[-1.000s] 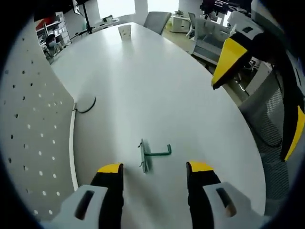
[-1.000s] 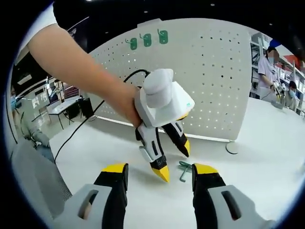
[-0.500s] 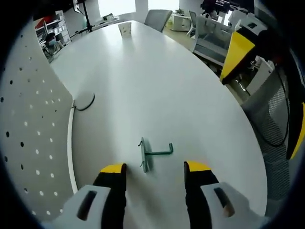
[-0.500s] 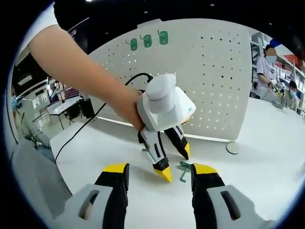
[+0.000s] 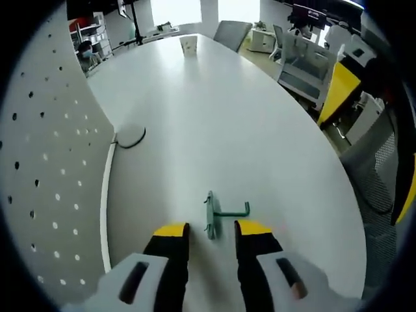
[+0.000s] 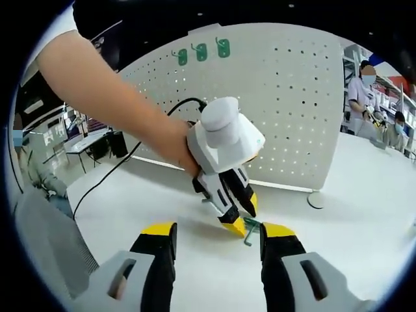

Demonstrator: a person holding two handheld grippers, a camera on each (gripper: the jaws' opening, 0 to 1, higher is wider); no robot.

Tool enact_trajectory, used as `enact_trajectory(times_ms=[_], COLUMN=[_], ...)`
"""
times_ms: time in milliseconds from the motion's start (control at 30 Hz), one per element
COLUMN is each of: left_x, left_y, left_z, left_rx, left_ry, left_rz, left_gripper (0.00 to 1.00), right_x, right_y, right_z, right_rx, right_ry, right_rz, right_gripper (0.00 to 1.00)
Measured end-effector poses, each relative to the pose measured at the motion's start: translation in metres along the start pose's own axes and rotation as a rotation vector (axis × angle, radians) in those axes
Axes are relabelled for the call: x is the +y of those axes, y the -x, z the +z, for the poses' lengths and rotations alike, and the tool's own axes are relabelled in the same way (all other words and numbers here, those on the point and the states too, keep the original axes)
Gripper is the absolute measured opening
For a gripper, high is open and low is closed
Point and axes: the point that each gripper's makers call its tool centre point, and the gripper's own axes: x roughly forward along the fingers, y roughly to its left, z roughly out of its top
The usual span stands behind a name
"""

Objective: Insert the hook assembly into the mounting plate slot until the hook locks in place.

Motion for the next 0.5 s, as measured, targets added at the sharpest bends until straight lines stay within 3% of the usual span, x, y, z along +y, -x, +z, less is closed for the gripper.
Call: enact_trajectory(times_ms=[267,367,500], left_x=[-0.001,0.0056,0.0044], left_y=[0.0,-0.0001,0.0003], left_z=[0.0003,-0.0015,-0.001], left_rx=[-0.015,-0.012,-0.016], left_ry=[0.004,0.016,0.022], left_rz=[0.02,0.059,0.055], left_gripper=[0.14,0.05,0.04], right_x=[-0.0017,-0.0015,-0.0021], right_y=[0.0008,0.0013,0.0017], right_z=[0.0002,0.0011,0.0013], right_rx=[-0.001,-0.005,-0.007], right_ry=[0.001,0.004,0.004], right_rz=[-0.005,-0.006,-0.008], right_gripper=[0.48,0.48,0.48])
